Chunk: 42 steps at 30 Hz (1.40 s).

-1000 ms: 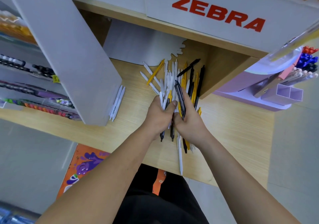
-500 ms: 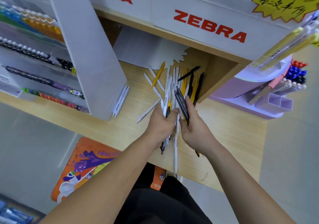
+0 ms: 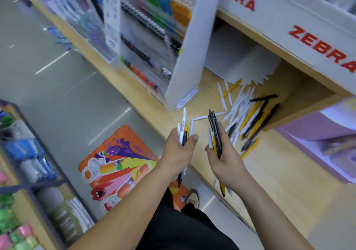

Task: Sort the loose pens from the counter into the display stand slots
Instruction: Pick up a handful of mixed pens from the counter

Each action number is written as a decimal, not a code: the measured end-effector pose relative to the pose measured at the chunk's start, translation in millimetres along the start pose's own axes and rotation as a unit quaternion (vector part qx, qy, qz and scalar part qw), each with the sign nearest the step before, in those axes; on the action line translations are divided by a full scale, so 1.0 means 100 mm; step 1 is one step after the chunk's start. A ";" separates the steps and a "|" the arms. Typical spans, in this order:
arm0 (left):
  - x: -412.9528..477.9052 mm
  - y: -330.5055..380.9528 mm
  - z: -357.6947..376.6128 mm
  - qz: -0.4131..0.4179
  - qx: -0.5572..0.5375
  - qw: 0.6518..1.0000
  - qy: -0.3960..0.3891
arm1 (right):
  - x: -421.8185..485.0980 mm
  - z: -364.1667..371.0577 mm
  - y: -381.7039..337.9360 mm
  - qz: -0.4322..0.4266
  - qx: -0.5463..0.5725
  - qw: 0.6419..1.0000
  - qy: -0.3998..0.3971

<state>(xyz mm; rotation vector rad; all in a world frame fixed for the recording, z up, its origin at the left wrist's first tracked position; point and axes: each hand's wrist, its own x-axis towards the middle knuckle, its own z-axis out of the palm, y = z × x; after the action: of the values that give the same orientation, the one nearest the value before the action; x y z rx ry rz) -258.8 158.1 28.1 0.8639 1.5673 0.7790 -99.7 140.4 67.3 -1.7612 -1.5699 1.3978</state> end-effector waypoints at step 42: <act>3.22 0.83 -6.41 -0.041 -0.044 0.938 0.342 | 4.78 4.33 -4.65 -0.185 -0.104 0.952 -0.219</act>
<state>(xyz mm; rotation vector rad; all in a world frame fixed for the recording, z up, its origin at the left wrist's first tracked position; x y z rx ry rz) -915.4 458.1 35.3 0.4670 2.1367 1.1566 -766.6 573.2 67.1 -1.2081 -2.2142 1.5406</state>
